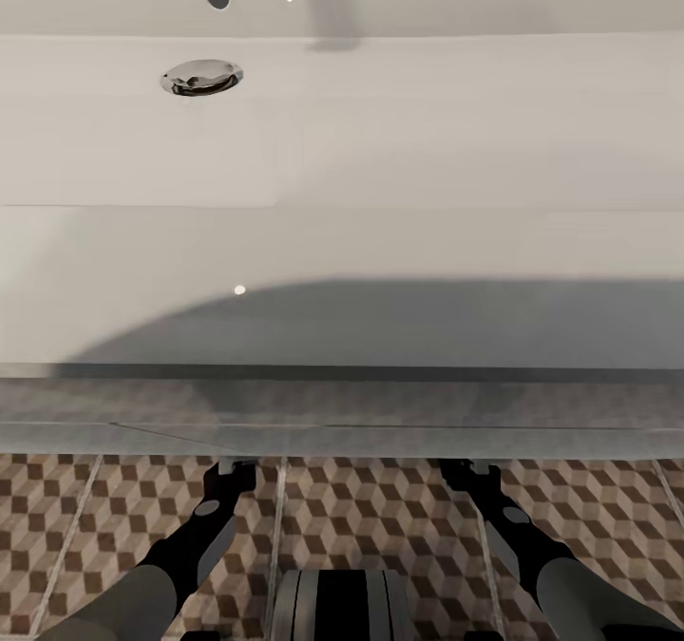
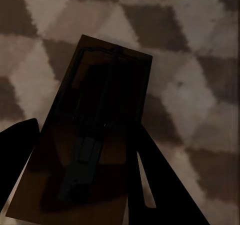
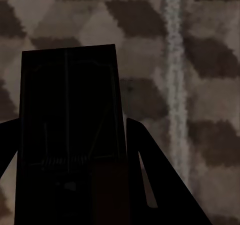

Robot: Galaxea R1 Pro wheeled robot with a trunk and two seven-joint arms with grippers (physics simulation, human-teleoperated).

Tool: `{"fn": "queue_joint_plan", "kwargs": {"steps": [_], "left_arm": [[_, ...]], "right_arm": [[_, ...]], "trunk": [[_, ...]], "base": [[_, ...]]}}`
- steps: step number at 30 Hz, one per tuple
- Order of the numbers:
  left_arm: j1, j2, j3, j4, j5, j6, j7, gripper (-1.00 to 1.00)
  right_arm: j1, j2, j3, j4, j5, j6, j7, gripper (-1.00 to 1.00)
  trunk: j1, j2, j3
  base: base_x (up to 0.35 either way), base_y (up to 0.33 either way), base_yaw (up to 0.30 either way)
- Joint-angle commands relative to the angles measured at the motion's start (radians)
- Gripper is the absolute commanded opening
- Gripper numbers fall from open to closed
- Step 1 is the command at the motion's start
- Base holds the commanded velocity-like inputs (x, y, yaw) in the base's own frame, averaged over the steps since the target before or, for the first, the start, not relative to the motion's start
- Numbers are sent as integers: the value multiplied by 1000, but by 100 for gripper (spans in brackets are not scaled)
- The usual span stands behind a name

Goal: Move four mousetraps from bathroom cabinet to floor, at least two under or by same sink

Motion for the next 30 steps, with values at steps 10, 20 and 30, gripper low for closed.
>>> {"fn": "queue_joint_plan", "kwargs": {"steps": [10,20,30], "left_arm": [[0,0,-8,-3,10,-1,8,-100],[-1,-1,-8,-18,10,2,11,-100],[0,-4,-8,-22,11,-7,17,-100]], "right_arm": [[0,0,-1,1,-8,-3,9,-100],[0,0,0,1,-7,-5,9,-100],[0,0,0,1,-7,-6,9,-100]], "trunk": [[0,0,-1],[0,0,-1],[0,0,-1]], "base": [[0,0,0],[0,0,0],[0,0,0]]}}
